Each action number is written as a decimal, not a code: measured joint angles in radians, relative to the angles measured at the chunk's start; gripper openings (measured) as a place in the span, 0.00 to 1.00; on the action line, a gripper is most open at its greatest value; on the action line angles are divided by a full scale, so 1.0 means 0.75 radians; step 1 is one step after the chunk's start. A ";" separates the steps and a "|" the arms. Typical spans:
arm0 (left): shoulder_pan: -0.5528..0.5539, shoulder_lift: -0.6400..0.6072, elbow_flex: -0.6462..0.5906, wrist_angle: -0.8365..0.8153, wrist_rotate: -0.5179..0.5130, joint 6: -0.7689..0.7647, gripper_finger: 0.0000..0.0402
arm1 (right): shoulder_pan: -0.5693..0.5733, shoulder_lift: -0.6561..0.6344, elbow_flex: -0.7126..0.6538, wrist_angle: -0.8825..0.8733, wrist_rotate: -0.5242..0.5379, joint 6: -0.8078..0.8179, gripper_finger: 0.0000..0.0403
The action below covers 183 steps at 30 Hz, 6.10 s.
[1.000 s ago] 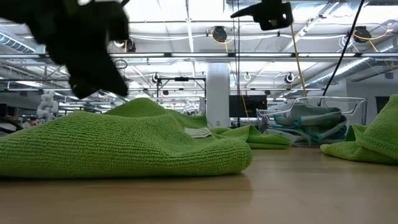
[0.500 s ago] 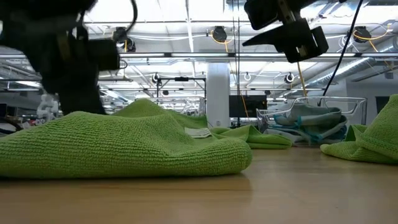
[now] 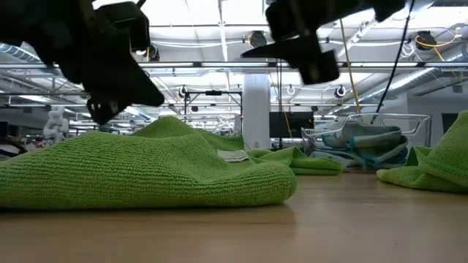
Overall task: Fold microfiber towels
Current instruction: Fold the bottom left green microfiber towel, then put the bottom left green microfiber towel into the left transparent bin
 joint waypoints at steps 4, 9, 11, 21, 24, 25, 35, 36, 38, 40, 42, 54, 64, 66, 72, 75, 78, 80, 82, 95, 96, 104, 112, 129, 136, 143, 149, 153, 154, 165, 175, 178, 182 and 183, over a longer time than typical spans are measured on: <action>-0.013 0.120 0.000 0.026 0.012 -0.007 0.02 | -0.007 0.197 0.020 0.261 -0.012 -0.013 0.58; -0.006 0.256 0.000 0.020 0.011 -0.011 0.02 | -0.009 0.403 0.175 0.216 -0.143 -0.048 0.37; 0.000 0.296 0.001 0.035 0.011 -0.032 0.02 | -0.014 0.451 0.242 0.120 -0.172 -0.079 0.30; 0.001 0.332 0.005 0.052 0.011 -0.036 0.02 | -0.146 0.497 0.279 -0.211 -0.119 -0.089 0.08; 0.004 0.315 0.004 0.039 0.012 -0.026 0.02 | -0.184 0.497 0.264 -0.286 -0.108 -0.097 0.05; 0.008 0.307 0.003 0.033 0.020 -0.022 0.02 | -0.193 0.497 0.253 -0.306 -0.107 -0.097 0.04; 0.075 0.066 0.000 -0.154 0.028 -0.069 0.02 | -0.228 0.468 0.199 -0.320 -0.128 -0.137 0.02; 0.083 0.030 0.000 -0.181 0.028 -0.069 0.02 | -0.235 0.452 0.199 -0.319 -0.122 -0.153 0.02; 0.096 -0.036 0.000 -0.234 0.028 -0.066 0.02 | -0.254 0.407 0.199 -0.341 -0.114 -0.192 0.02; 0.106 -0.097 0.000 -0.266 0.029 -0.063 0.02 | -0.272 0.360 0.199 -0.350 -0.119 -0.227 0.03; 0.105 -0.144 0.000 -0.277 0.028 -0.070 0.02 | -0.286 0.316 0.199 -0.390 -0.170 -0.233 0.07; 0.012 -0.109 0.000 -0.160 0.032 -0.095 0.02 | -0.077 0.225 0.202 -0.538 -0.247 0.211 0.52; 0.000 0.204 0.001 -0.027 0.160 -0.123 0.02 | 0.050 0.378 0.200 -0.486 -0.242 0.420 0.67; -0.003 0.256 0.003 0.023 0.199 -0.099 0.02 | 0.061 0.417 0.201 -0.423 -0.239 0.454 0.67; 0.004 0.367 0.007 0.091 0.232 -0.087 0.02 | 0.082 0.529 0.209 -0.214 -0.244 0.541 0.68; 0.006 0.396 0.007 0.141 0.239 -0.076 0.02 | 0.082 0.551 0.221 -0.199 -0.244 0.542 0.68; 0.006 0.403 0.006 0.165 0.232 -0.060 0.02 | 0.066 0.553 0.220 -0.177 -0.241 0.511 0.68; 0.006 0.408 0.006 0.165 0.227 -0.058 0.02 | 0.054 0.557 0.218 -0.143 -0.234 0.487 0.67; 0.006 0.410 0.005 0.164 0.223 -0.057 0.02 | 0.040 0.561 0.217 -0.111 -0.231 0.462 0.65; 0.006 0.413 0.003 0.177 0.203 -0.007 0.02 | 0.004 0.606 0.219 -0.039 -0.149 0.365 0.33; 0.007 0.414 0.003 0.178 0.203 -0.008 0.02 | 0.004 0.612 0.219 -0.039 -0.141 0.357 0.29; 0.008 0.414 0.003 0.200 0.198 -0.011 0.02 | -0.009 0.627 0.218 -0.045 -0.105 0.296 0.02; 0.055 0.241 -0.003 -0.029 0.287 -0.161 0.02 | -0.037 0.591 0.213 -0.060 -0.095 0.180 0.01; 0.030 -0.222 -0.006 -0.453 0.278 -0.786 0.27 | -0.169 0.460 0.212 -0.145 -0.141 0.010 0.00; -0.015 -0.124 -0.008 -0.608 0.252 -1.406 0.73 | -0.173 0.459 0.213 -0.135 -0.144 0.007 0.00; -0.025 0.014 -0.008 -0.401 0.268 -1.539 0.91 | -0.173 0.459 0.213 -0.133 -0.144 0.006 0.00; -0.029 0.198 -0.001 -0.156 0.264 -1.616 0.86 | -0.173 0.458 0.214 -0.115 -0.144 -0.003 0.00; -0.028 0.286 -0.003 0.021 0.230 -1.623 0.80 | -0.173 0.458 0.214 -0.107 -0.145 -0.003 0.00; -0.026 0.302 -0.003 0.049 0.228 -1.624 0.78 | -0.173 0.458 0.214 -0.107 -0.145 -0.003 0.00; -0.058 0.353 0.005 0.014 0.164 -1.579 0.47 | -0.173 0.457 0.214 -0.103 -0.176 -0.004 0.00; -0.049 0.350 0.005 -0.082 0.052 -1.420 0.03 | -0.173 0.457 0.215 -0.097 -0.179 -0.012 0.01; -0.037 0.343 0.005 -0.085 0.053 -1.395 0.02 | -0.173 0.457 0.215 -0.101 -0.179 -0.015 0.01; -0.017 0.285 -0.009 -0.124 0.019 -1.344 0.01 | -0.173 0.456 0.216 -0.165 -0.177 -0.053 0.06; -0.012 0.265 -0.010 -0.134 0.015 -1.340 0.01 | -0.173 0.454 0.216 -0.198 -0.188 -0.067 0.09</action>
